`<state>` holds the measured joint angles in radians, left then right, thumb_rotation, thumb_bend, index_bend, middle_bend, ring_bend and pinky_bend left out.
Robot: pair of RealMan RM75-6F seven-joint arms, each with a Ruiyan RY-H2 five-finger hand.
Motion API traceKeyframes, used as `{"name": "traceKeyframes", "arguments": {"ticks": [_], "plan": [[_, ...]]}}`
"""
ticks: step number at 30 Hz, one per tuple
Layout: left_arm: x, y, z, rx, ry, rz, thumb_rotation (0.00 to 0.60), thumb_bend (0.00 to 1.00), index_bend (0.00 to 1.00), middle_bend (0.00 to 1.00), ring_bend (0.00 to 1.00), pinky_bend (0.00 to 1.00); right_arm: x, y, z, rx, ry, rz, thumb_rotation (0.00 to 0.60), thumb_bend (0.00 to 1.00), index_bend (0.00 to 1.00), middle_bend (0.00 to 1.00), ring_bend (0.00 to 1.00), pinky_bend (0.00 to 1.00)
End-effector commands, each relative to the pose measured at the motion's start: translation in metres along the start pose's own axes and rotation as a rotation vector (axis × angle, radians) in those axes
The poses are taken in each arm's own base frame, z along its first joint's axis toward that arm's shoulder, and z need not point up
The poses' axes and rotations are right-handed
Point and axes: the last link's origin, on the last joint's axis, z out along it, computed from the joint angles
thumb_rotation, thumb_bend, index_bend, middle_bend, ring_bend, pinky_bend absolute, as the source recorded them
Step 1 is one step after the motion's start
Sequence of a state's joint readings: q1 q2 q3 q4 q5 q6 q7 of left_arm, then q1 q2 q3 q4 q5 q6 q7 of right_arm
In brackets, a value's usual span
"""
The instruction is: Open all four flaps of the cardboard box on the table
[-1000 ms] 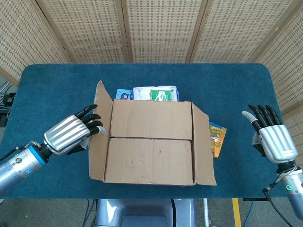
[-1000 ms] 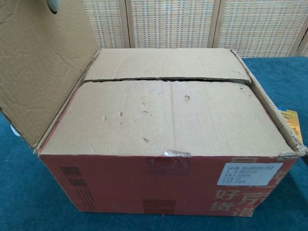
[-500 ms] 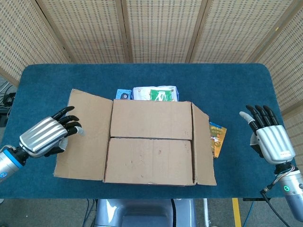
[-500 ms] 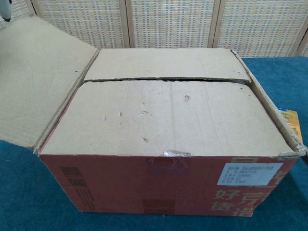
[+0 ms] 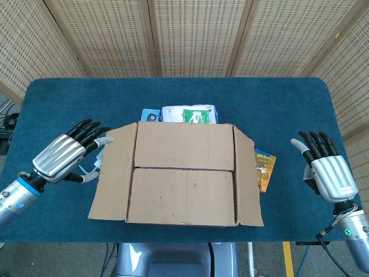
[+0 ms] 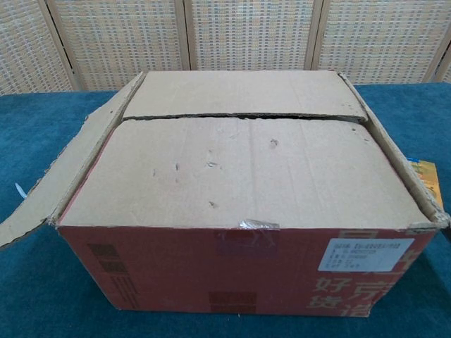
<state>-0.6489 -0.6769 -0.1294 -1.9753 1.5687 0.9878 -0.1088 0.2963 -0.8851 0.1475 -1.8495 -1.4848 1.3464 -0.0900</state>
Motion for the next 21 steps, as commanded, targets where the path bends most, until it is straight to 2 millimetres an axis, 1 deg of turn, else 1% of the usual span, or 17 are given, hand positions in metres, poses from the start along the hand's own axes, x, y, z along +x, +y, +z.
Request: {"name": "traceKeyframes", "arguments": {"ticks": [1,9,12,17,21], "plan": [[-0.010,0.014,0.025,-0.015,-0.015,0.015,0.517,0.15,0.09,0.01,0.00,0.00,-0.001,0.001,0.000,0.000,0.000,0.003,0.600,0.98,0.14,0.07,0.00,0.00],[-0.021,0.038,0.061,-0.040,-0.015,0.050,0.515,0.14,0.02,0.00,0.00,0.00,0.000,0.003,-0.001,-0.005,0.006,0.004,0.600,0.98,0.14,0.07,0.00,0.00],[-0.025,0.043,0.069,-0.041,-0.020,0.055,0.518,0.14,0.00,0.00,0.00,0.00,0.000,0.005,-0.002,-0.009,0.007,0.005,0.600,0.98,0.14,0.07,0.00,0.00],[-0.036,0.055,0.085,-0.044,-0.012,0.061,0.517,0.15,0.00,0.00,0.00,0.00,0.000,0.008,-0.003,-0.017,0.006,0.009,0.600,0.98,0.14,0.07,0.00,0.00],[-0.043,0.063,0.092,-0.045,-0.005,0.042,0.517,0.16,0.00,0.00,0.00,0.00,-0.001,0.009,-0.003,-0.019,0.006,0.010,0.600,0.98,0.14,0.07,0.00,0.00]]}}
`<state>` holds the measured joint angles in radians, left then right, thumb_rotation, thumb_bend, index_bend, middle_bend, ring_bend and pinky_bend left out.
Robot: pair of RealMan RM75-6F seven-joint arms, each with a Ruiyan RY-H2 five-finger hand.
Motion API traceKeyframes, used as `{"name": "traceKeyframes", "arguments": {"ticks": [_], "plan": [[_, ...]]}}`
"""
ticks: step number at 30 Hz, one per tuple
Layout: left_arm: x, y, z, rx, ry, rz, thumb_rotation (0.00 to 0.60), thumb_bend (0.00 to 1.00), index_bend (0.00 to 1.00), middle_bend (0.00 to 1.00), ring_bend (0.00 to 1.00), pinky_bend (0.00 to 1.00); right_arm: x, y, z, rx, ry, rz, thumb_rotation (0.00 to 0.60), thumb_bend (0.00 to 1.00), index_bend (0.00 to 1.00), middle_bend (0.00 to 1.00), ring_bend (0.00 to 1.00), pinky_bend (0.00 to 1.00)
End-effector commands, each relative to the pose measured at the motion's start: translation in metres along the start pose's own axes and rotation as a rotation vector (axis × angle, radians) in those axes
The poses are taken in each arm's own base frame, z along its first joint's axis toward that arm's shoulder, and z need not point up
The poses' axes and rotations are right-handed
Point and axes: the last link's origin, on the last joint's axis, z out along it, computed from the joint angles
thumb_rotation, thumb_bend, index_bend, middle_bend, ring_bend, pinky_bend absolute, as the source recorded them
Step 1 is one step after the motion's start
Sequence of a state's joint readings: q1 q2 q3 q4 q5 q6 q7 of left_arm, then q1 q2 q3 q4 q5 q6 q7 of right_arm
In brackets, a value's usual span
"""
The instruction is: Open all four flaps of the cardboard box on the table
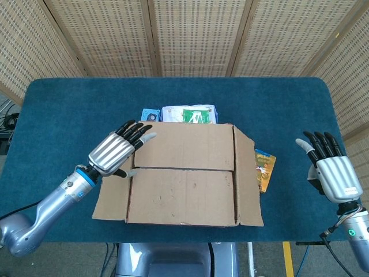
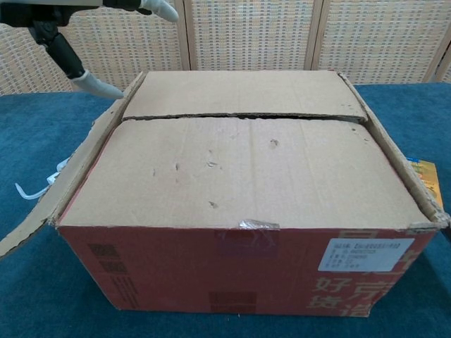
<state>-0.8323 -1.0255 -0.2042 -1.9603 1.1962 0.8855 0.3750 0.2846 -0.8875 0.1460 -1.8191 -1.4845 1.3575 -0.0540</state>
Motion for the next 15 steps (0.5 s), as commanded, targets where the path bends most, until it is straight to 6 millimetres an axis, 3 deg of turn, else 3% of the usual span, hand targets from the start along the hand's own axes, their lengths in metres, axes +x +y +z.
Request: {"name": "traceKeyframes", "arguments": {"ticks": [1,15], "plan": [[-0.005,0.006,0.009,0.001,0.009,-0.016,0.518,0.16,0.00,0.00,0.00,0.00,0.000,0.001,0.000,-0.002,0.000,0.002,0.600,0.98,0.14,0.07,0.00,0.00],[-0.030,0.025,0.034,0.031,0.013,-0.020,0.516,0.16,0.00,0.00,0.00,0.00,-0.001,0.011,-0.005,-0.026,0.000,0.009,0.600,0.98,0.14,0.07,0.00,0.00]]}}
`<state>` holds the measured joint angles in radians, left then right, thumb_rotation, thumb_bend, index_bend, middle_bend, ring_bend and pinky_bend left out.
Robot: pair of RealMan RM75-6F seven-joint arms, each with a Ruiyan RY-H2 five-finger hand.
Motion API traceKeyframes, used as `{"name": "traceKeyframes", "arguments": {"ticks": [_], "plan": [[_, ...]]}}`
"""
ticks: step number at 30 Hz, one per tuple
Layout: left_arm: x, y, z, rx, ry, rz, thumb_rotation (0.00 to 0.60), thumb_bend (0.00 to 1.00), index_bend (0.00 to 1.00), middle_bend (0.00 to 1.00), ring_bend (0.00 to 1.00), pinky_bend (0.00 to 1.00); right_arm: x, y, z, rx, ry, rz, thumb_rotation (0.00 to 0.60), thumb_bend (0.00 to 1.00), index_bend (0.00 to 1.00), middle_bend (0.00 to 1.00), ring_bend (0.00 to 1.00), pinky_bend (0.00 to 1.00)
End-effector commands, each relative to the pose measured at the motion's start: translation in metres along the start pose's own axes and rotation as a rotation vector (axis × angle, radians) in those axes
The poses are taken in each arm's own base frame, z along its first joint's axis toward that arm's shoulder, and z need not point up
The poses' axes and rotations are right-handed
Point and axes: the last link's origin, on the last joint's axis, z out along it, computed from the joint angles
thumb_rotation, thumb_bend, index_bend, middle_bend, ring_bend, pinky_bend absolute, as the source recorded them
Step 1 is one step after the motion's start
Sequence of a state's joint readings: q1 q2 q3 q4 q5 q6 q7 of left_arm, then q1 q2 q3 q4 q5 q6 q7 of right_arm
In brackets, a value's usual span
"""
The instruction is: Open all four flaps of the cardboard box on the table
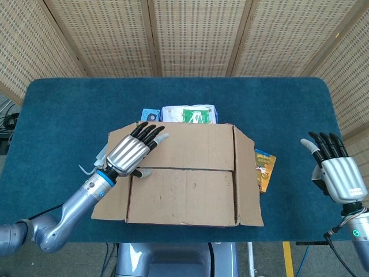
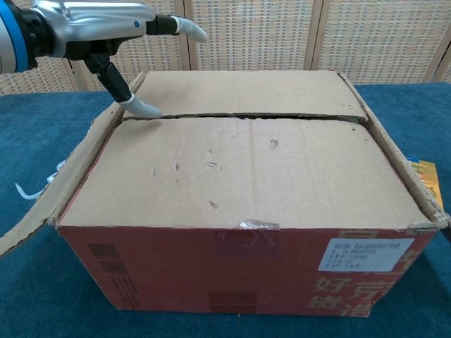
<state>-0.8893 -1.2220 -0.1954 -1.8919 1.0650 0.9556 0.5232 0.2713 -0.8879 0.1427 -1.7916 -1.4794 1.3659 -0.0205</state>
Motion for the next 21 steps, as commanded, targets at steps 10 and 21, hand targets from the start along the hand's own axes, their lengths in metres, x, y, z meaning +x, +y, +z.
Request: {"name": "traceKeyframes", "arguments": {"ticks": [10,21], "plan": [[-0.013,0.003,0.013,0.022,-0.010,0.028,0.517,0.16,0.00,0.00,0.00,0.00,0.000,0.006,-0.001,-0.016,0.001,-0.001,0.600,0.98,0.14,0.07,0.00,0.00],[-0.016,0.003,0.022,0.044,0.016,0.040,0.517,0.17,0.00,0.00,0.00,0.00,0.000,0.009,-0.003,-0.028,0.005,0.001,0.600,0.98,0.14,0.07,0.00,0.00]]}}
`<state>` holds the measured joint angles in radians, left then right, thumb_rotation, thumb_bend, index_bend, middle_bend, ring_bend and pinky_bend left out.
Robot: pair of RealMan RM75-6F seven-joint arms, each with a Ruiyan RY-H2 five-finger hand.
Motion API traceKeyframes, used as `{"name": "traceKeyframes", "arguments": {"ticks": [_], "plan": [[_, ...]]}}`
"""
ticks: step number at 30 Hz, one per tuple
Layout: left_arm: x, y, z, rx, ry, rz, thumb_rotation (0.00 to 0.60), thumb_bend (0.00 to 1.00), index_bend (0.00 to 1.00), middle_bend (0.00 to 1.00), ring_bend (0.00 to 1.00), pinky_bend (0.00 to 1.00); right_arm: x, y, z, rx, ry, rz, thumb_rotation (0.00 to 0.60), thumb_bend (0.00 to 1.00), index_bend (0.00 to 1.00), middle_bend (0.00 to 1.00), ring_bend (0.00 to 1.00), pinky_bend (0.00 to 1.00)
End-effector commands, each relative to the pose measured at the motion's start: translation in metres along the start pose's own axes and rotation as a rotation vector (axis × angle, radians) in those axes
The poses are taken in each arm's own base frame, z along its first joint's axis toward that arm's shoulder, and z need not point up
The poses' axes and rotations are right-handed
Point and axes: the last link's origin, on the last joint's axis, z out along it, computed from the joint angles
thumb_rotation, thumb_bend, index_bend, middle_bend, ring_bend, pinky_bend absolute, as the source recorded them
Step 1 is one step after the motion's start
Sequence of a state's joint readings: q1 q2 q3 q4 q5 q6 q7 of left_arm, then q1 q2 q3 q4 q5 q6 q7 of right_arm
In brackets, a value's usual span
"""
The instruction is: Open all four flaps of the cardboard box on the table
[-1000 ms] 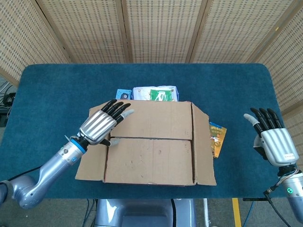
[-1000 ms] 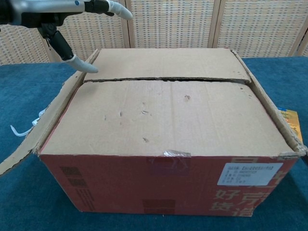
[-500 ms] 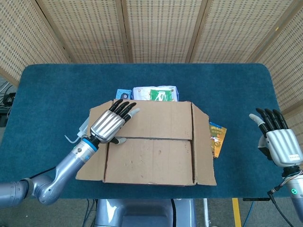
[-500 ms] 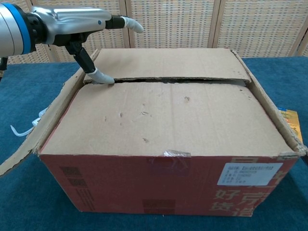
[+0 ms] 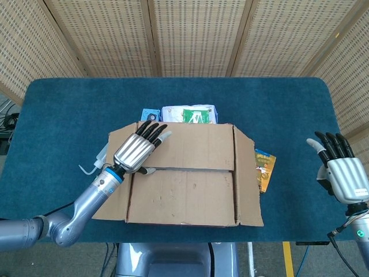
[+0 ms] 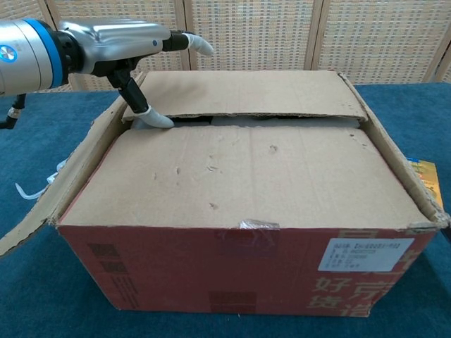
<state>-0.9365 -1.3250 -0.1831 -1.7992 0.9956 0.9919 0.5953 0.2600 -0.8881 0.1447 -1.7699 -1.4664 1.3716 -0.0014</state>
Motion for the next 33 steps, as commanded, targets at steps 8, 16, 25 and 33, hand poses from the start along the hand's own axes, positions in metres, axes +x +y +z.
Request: {"name": "traceKeyframes", "arguments": {"ticks": [8,16,25,33], "plan": [[0.009,-0.006,-0.001,0.028,0.088,-0.028,0.515,0.18,0.00,0.00,0.00,0.00,0.001,0.002,0.000,-0.008,0.005,0.003,0.600,0.98,0.14,0.07,0.00,0.00],[0.032,-0.021,-0.007,0.062,0.186,-0.058,0.518,0.18,0.00,0.00,0.00,0.00,0.001,0.001,0.001,-0.001,0.006,0.007,0.600,0.98,0.14,0.07,0.00,0.00],[0.064,-0.040,-0.002,0.105,0.306,-0.072,0.516,0.18,0.00,0.00,0.00,0.00,-0.001,0.005,-0.001,-0.015,-0.002,0.014,0.600,0.98,0.14,0.07,0.00,0.00],[0.083,-0.050,0.021,0.135,0.351,0.014,0.515,0.18,0.00,0.00,0.00,0.00,0.001,0.007,-0.004,-0.018,0.001,0.014,0.600,0.98,0.14,0.07,0.00,0.00]]}}
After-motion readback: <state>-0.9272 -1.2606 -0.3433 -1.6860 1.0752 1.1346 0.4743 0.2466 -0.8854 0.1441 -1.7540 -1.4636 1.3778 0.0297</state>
